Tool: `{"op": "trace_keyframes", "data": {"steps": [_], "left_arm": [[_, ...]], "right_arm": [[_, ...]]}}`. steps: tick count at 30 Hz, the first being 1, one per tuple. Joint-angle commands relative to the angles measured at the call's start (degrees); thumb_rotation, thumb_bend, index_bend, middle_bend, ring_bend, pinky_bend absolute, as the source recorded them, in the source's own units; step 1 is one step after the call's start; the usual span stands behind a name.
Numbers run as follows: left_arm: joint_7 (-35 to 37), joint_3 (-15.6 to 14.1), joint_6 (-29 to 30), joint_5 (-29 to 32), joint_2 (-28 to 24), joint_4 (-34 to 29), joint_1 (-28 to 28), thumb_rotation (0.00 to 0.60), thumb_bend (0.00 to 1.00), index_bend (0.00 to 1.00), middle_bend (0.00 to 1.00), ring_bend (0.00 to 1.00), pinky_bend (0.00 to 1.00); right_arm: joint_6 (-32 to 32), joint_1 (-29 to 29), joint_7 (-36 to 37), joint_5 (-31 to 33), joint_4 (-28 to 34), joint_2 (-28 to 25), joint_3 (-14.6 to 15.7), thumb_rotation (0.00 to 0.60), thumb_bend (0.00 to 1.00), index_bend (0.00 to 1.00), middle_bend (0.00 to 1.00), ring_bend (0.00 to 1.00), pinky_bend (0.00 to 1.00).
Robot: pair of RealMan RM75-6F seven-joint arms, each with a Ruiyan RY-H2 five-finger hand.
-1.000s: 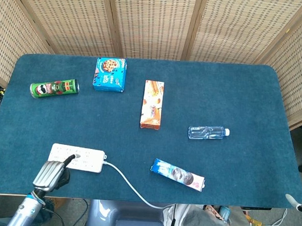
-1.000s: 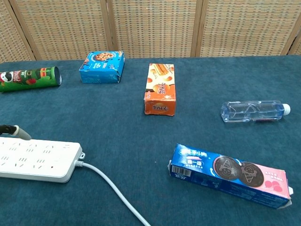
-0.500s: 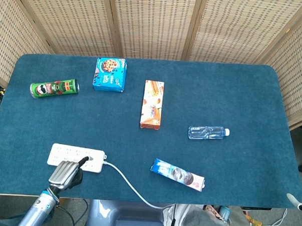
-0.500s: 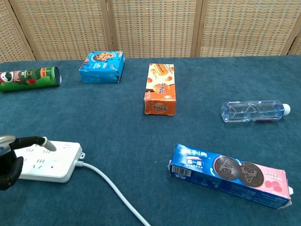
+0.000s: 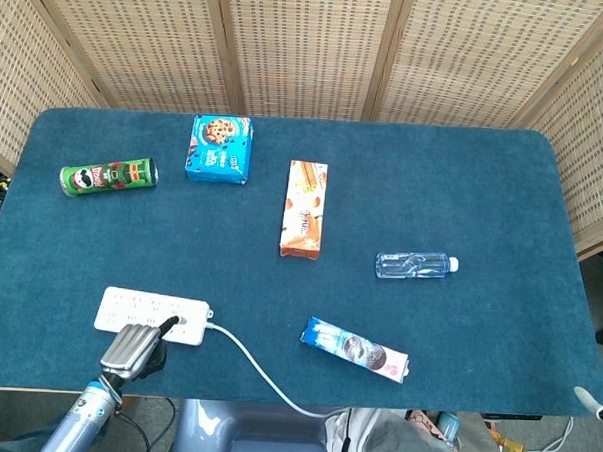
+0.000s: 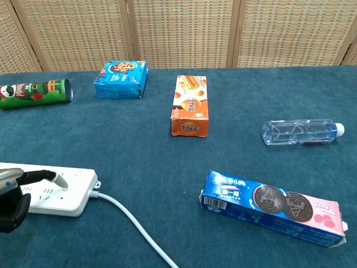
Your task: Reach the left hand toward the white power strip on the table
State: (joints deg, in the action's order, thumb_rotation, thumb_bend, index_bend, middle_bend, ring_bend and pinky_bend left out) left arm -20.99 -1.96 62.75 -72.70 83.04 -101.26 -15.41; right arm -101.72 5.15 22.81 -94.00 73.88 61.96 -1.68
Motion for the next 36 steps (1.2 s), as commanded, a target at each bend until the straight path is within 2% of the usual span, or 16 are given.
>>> {"op": "trace_keyframes", "data": {"steps": [1, 11, 18, 20, 21, 22, 23, 24, 25, 26, 27, 28, 33, 36], "left_arm": [[-0.34, -0.32, -0.5, 0.95, 0.02, 0.2, -0.2, 0.6, 1.0, 0.21, 1.0, 1.0, 1.0], [-0.04, -0.51, -1.18, 2.35, 0.54, 1.08, -1.02, 0.6, 1.0, 0.21, 1.0, 1.0, 1.0], [7.1, 0.24, 5.88, -5.1, -2.31, -0.98, 1.03, 0.6, 0.99, 0.21, 1.0, 1.0, 1.0], [10.1, 0.43, 9.37, -8.64, -4.0, -1.99, 2.02, 0.6, 0.86, 0.2, 0.98, 1.0, 0.99], [12.28, 0.6, 12.0, -11.22, -5.12, -2.25, 2.71, 0.6, 0.67, 0.15, 0.93, 0.96, 0.96], [13.75, 0.71, 13.95, -13.04, -6.02, -2.21, 3.22, 0.6, 0.41, 0.09, 0.83, 0.87, 0.85], [14.55, 0.68, 15.03, -14.04, -6.69, -2.15, 3.54, 0.6, 0.25, 0.05, 0.72, 0.77, 0.73], [15.41, 0.49, 16.15, -15.25, -7.91, -2.14, 3.9, 0.6, 0.08, 0.01, 0.47, 0.53, 0.5], [15.8, 0.23, 16.8, -16.01, -9.41, -2.27, 4.16, 0.6, 0.0, 0.0, 0.24, 0.28, 0.26], [15.76, 0.04, 17.04, -16.32, -10.54, -2.43, 4.29, 0.6, 0.0, 0.0, 0.2, 0.24, 0.23], [15.27, -0.01, 17.51, -16.4, -12.11, -2.67, 4.55, 0.6, 0.0, 0.0, 0.05, 0.07, 0.08], [14.71, 0.07, 18.0, -16.4, -13.02, -2.76, 4.76, 0.6, 0.0, 0.0, 0.0, 0.0, 0.01], [11.47, 2.05, 24.29, -14.54, -15.7, -2.34, 7.77, 0.503, 0.0, 0.0, 0.0, 0.0, 0.0], [11.95, 2.47, 26.18, -13.58, -16.19, -1.39, 9.16, 0.496, 0.0, 0.0, 0.0, 0.0, 0.0]], "right_arm": [[0.02, -0.01, 0.07, 0.03, -0.01, -0.01, -0.01, 0.6, 0.0, 0.0, 0.0, 0.0, 0.0], [-0.07, 0.0, 0.11, 0.01, -0.02, 0.0, -0.04, 0.6, 0.0, 0.0, 0.0, 0.0, 0.0], [-0.18, 0.0, 0.4, -0.06, -0.07, -0.03, -0.04, 0.6, 0.0, 0.0, 0.0, 0.0, 0.0], [-0.3, 0.01, 0.39, -0.25, -0.07, -0.04, 0.02, 0.6, 0.0, 0.0, 0.0, 0.0, 0.0], [-0.41, 0.05, 0.4, -0.35, -0.04, -0.06, 0.07, 0.6, 0.0, 0.0, 0.0, 0.0, 0.0], [-0.47, 0.07, 0.4, -0.4, -0.02, -0.05, 0.09, 0.6, 0.0, 0.0, 0.0, 0.0, 0.0], [-0.52, 0.09, 0.41, -0.42, -0.02, -0.06, 0.1, 0.6, 0.0, 0.0, 0.0, 0.0, 0.0], [-0.58, 0.12, 0.44, -0.45, -0.02, -0.06, 0.12, 0.6, 0.0, 0.0, 0.0, 0.0, 0.0], [-0.62, 0.15, 0.46, -0.48, -0.03, -0.06, 0.14, 0.6, 0.0, 0.0, 0.0, 0.0, 0.0], [-0.66, 0.17, 0.47, -0.5, -0.02, -0.06, 0.16, 0.6, 0.0, 0.0, 0.0, 0.0, 0.0], [-0.72, 0.19, 0.5, -0.53, -0.02, -0.06, 0.17, 0.6, 0.0, 0.0, 0.0, 0.0, 0.0], [-0.76, 0.21, 0.5, -0.55, -0.02, -0.06, 0.18, 0.6, 0.0, 0.0, 0.0, 0.0, 0.0], [-0.99, 0.27, 0.31, -0.7, -0.02, 0.04, 0.21, 0.6, 0.0, 0.0, 0.0, 0.0, 0.0], [-0.95, 0.24, -0.29, -0.9, 0.1, 0.15, 0.3, 0.6, 0.0, 0.0, 0.0, 0.0, 0.0]]}}
